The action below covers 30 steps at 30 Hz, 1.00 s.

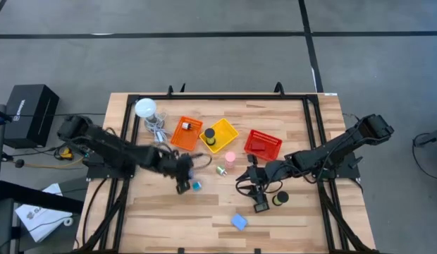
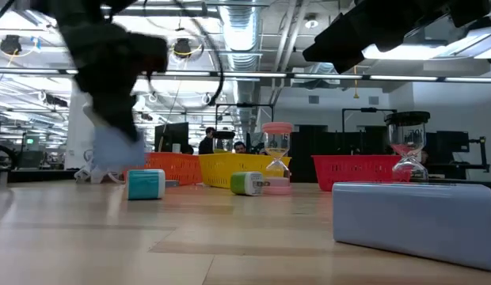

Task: Pick & Place Office items
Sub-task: Put the left blue charger adapter in the orange bin

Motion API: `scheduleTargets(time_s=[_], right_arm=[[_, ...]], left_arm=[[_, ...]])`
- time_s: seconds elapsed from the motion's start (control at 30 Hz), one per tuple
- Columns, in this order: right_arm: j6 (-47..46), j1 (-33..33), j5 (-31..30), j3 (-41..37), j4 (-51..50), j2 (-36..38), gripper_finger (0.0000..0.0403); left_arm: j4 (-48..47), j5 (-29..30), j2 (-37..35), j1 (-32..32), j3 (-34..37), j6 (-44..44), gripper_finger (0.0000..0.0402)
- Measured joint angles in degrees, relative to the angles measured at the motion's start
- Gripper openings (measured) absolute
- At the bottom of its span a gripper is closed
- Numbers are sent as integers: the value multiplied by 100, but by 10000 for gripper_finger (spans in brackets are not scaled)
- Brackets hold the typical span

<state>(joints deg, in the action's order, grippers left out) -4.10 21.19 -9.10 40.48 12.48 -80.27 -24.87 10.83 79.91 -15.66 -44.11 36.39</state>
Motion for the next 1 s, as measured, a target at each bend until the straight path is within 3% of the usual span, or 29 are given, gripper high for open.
scheduleTargets(time_s=[0.1,0.23,0.43,0.67,1.0], right_arm=[[7,0,0,0,-14,0,130],[20,-10,0,1,-1,0,130],[155,-29,0,1,4,0,130],[155,-35,0,0,3,0,130],[155,-33,-1,0,-1,0,130]], left_arm=[[-4,36,-607,441,-21,-854,128],[13,570,-1387,1193,-21,-1793,116],[30,782,-1880,2459,-25,-2715,125],[58,529,-1391,3249,-23,-3282,120],[91,531,-345,3482,-18,-3417,128]])
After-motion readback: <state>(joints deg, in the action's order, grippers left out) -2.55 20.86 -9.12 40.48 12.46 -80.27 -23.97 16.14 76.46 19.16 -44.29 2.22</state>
